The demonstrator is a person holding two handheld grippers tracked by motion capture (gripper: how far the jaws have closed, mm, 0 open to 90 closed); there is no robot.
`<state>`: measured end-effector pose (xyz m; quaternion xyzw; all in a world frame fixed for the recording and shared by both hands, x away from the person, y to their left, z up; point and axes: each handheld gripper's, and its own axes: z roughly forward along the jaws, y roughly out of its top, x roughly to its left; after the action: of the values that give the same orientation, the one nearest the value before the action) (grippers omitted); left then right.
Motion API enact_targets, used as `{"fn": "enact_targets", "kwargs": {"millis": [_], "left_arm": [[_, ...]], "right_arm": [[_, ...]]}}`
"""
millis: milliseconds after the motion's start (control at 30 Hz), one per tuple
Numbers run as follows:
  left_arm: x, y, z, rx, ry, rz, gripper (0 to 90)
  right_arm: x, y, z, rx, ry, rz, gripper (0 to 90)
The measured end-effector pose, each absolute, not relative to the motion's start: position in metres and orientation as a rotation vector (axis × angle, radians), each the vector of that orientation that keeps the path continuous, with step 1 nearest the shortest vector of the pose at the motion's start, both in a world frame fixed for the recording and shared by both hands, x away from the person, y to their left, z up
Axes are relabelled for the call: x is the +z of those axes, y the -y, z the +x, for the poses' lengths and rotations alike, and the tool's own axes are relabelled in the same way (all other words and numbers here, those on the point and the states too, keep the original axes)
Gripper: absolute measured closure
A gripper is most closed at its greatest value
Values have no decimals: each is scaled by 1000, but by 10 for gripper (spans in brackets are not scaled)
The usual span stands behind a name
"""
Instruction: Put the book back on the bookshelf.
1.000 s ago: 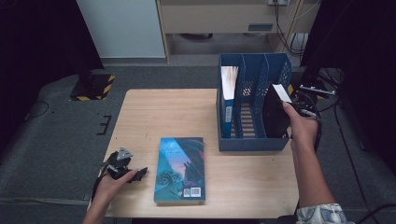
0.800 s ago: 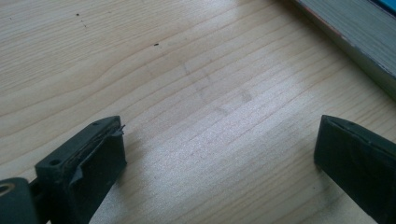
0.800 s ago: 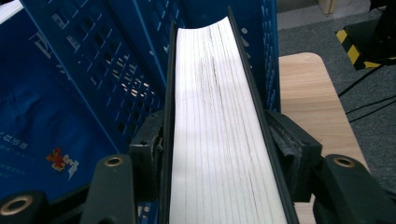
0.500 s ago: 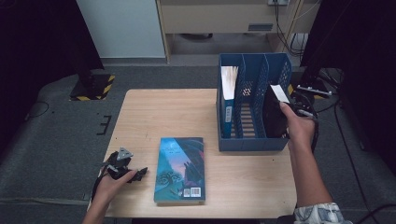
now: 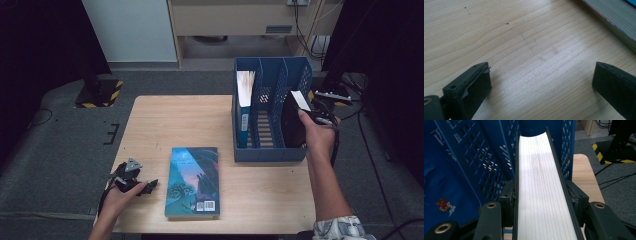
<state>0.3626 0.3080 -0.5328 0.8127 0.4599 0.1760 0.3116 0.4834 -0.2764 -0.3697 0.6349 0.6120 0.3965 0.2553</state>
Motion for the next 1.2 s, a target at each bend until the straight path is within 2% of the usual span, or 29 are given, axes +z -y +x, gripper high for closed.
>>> {"fn": "enact_targets", "kwargs": {"millis": [700, 1200], "left_arm": [[-533, -308, 363, 466, -1213, 2143, 11], [-533, -308, 363, 465, -1210, 2144, 10]], "right_arm": [[-358, 283, 493, 1094, -1652, 1692, 532], [-358, 284, 531, 1081, -1679, 1692, 533]]}}
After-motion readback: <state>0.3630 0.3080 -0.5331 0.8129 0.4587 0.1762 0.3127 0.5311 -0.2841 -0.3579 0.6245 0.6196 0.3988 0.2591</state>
